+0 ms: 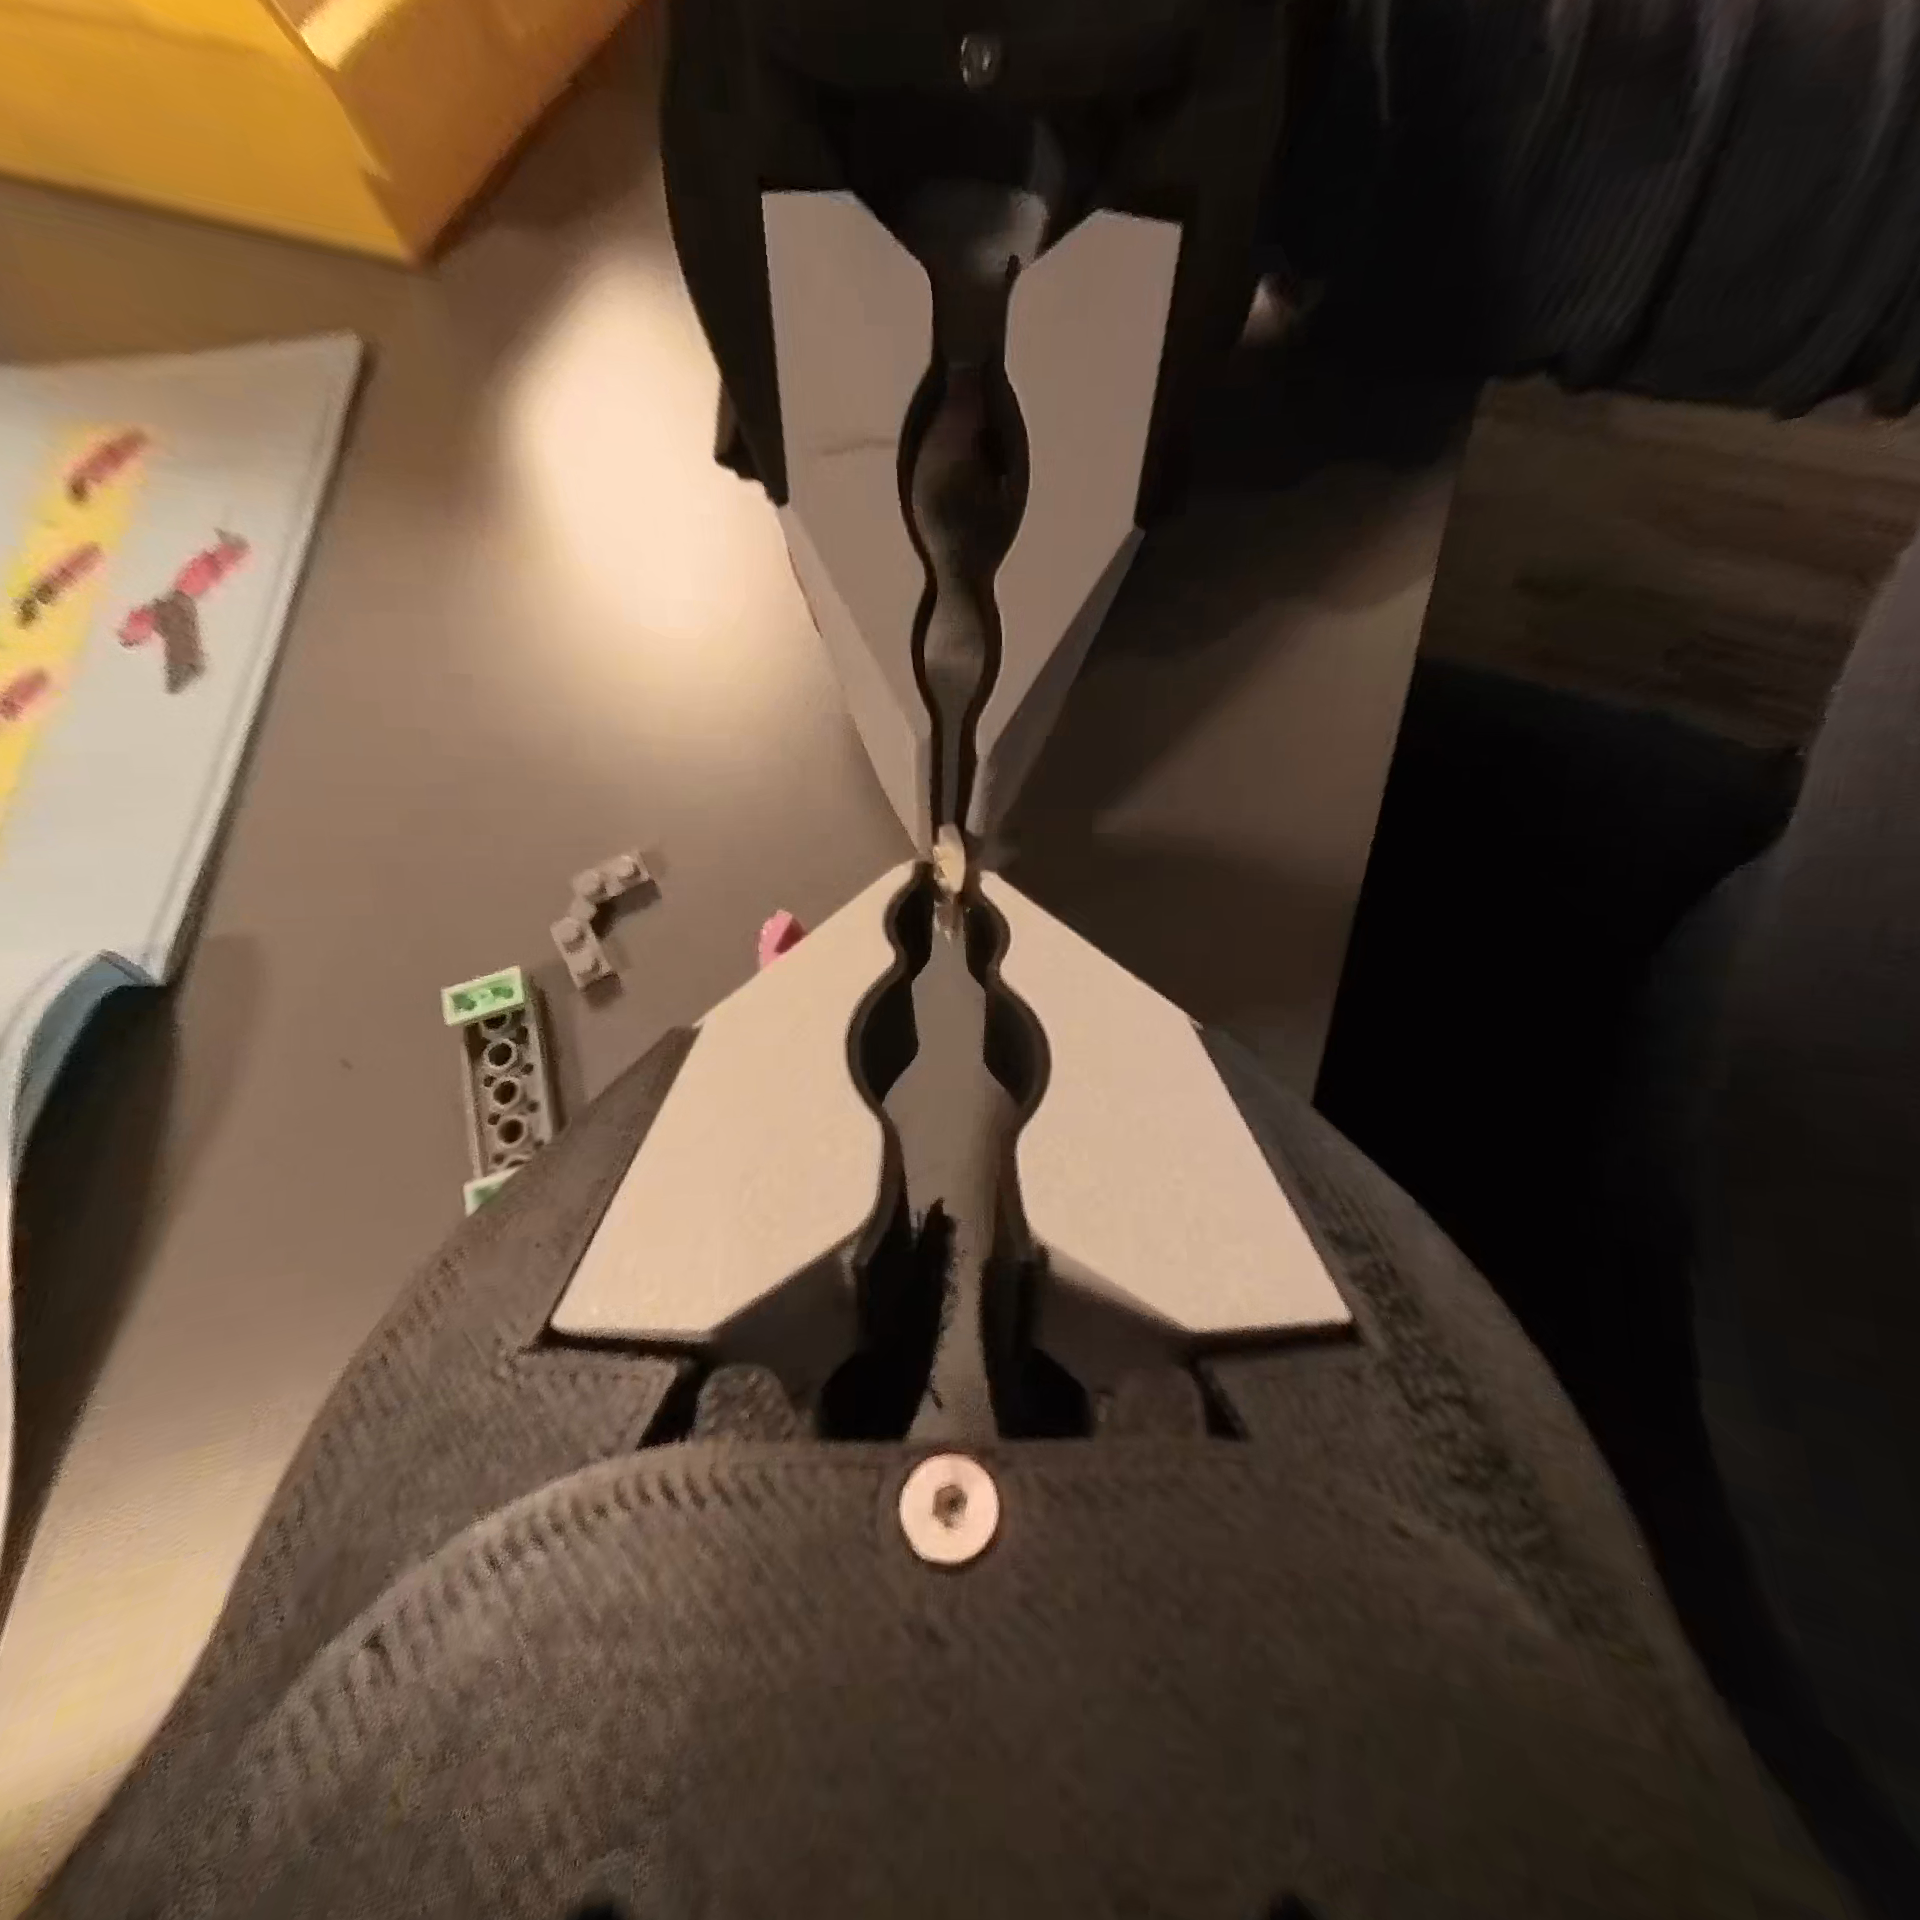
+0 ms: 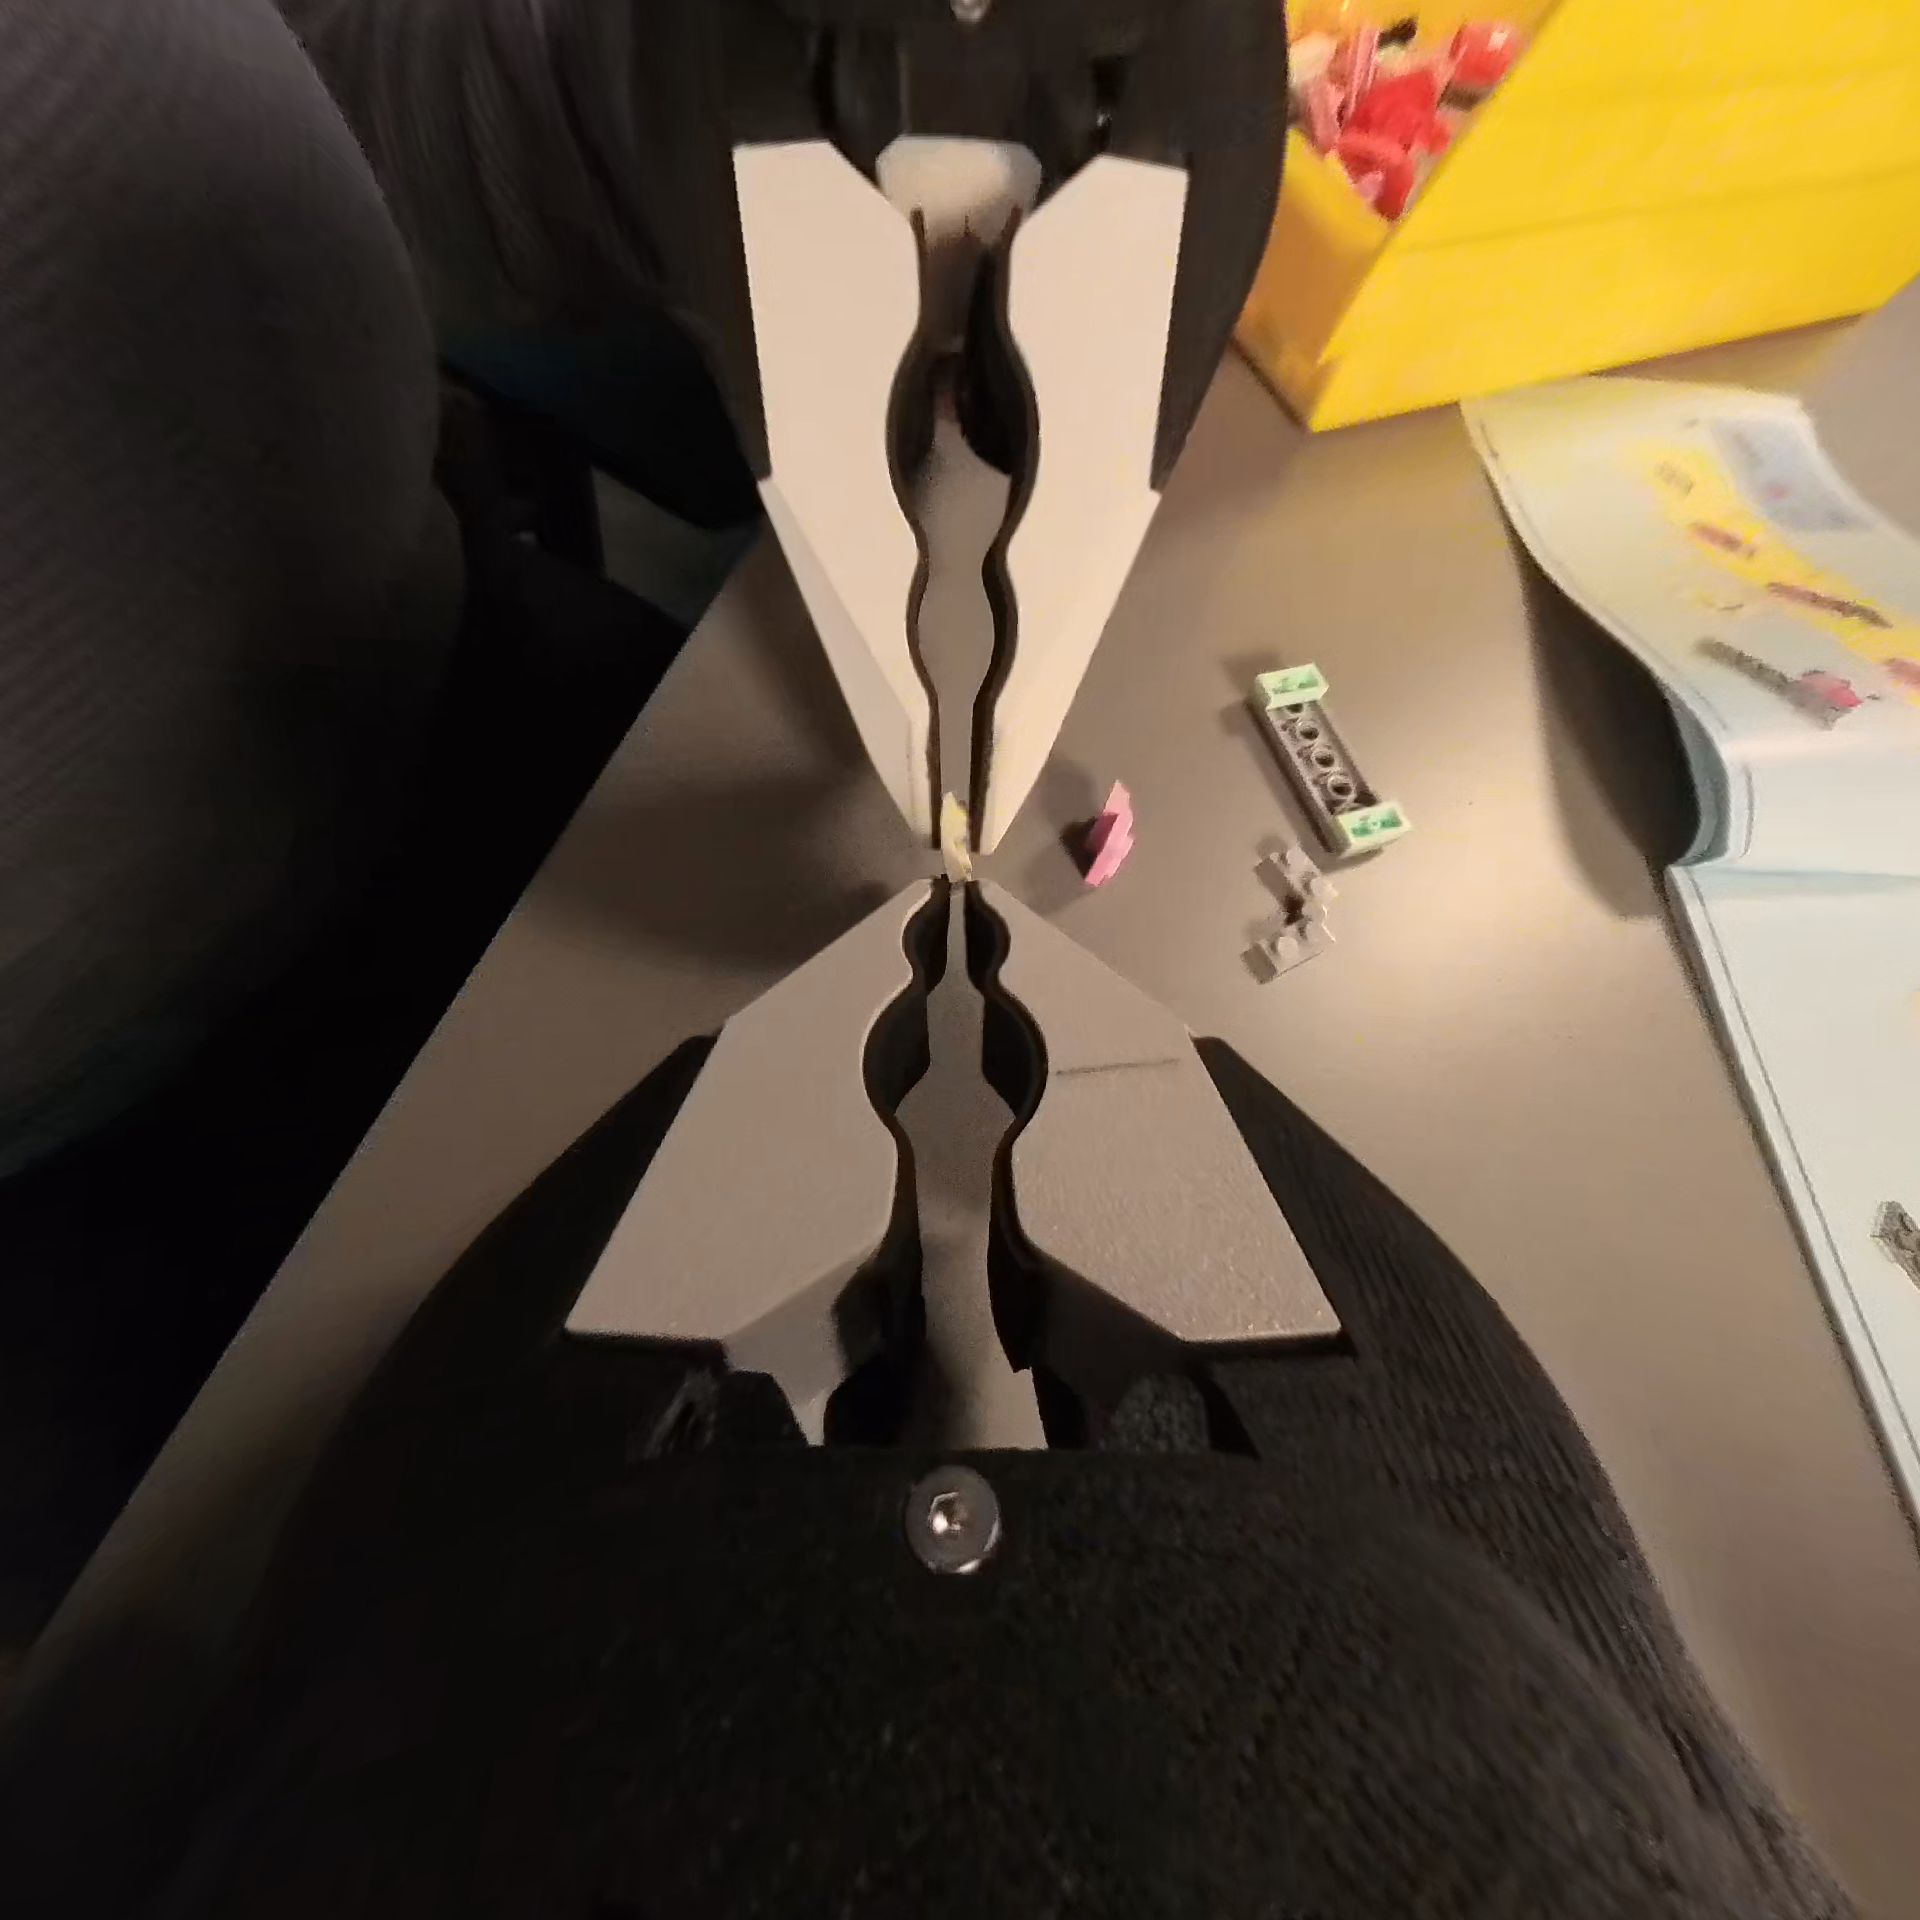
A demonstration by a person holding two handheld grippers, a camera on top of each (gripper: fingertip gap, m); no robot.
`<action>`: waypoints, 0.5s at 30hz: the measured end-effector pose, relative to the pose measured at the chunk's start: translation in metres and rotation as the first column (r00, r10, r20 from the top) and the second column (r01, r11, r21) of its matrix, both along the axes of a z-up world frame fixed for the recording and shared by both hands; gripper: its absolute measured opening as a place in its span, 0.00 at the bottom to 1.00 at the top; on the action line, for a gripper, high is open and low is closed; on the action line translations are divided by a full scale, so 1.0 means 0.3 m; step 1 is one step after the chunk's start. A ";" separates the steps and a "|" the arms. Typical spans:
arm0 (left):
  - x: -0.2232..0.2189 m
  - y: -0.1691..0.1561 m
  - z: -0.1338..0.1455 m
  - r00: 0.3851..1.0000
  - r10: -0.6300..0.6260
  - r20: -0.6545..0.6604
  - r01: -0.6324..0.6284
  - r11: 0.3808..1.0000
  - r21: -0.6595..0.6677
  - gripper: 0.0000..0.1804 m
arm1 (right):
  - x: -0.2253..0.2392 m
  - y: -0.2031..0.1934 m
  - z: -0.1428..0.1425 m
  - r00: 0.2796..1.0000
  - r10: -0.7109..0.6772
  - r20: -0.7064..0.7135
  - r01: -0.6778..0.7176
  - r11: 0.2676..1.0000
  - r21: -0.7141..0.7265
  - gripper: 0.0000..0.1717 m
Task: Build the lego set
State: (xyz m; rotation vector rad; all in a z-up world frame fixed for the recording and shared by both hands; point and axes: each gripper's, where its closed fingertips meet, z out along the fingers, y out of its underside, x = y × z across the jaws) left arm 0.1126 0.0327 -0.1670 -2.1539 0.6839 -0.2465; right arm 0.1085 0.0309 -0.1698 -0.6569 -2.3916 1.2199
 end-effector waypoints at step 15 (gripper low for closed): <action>-0.010 -0.023 -0.008 0.997 0.006 0.082 -0.001 0.998 -0.062 0.05 | -0.004 0.005 -0.015 1.000 -0.012 0.012 0.012 0.999 0.032 0.00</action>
